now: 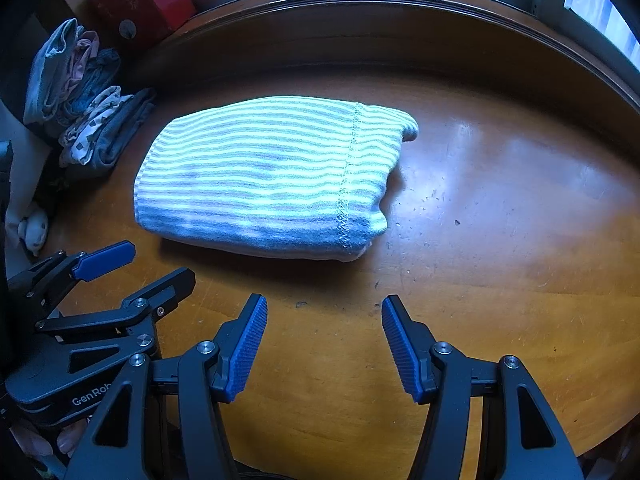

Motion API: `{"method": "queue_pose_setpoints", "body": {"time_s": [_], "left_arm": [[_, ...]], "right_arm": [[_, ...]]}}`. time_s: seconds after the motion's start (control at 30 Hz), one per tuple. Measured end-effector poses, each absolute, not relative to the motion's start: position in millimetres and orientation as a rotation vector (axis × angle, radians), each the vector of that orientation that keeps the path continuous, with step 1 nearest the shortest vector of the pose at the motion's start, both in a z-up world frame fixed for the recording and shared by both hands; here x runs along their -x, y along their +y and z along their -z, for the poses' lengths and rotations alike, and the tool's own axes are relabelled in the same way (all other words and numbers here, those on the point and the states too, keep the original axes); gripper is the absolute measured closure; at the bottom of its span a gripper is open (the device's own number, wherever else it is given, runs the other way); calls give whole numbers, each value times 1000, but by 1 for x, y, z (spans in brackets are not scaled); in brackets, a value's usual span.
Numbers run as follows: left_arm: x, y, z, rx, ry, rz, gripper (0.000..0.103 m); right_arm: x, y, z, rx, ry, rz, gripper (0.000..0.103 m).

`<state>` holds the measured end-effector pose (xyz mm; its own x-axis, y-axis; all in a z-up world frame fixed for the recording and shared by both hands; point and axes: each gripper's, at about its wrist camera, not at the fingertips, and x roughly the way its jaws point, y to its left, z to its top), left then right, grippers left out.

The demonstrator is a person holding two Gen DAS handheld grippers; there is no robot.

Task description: Fold clothes

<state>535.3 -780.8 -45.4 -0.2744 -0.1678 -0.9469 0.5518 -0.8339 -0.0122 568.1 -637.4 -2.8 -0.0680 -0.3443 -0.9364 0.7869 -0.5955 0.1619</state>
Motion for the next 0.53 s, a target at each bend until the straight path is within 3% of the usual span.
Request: {"method": "queue_pose_setpoints", "body": {"time_s": [0.53], "left_arm": [[-534,-781,44,-1540,464,2140,34]], "right_arm": [[-566,-637,-4,-1399,507,1772,44]]}}
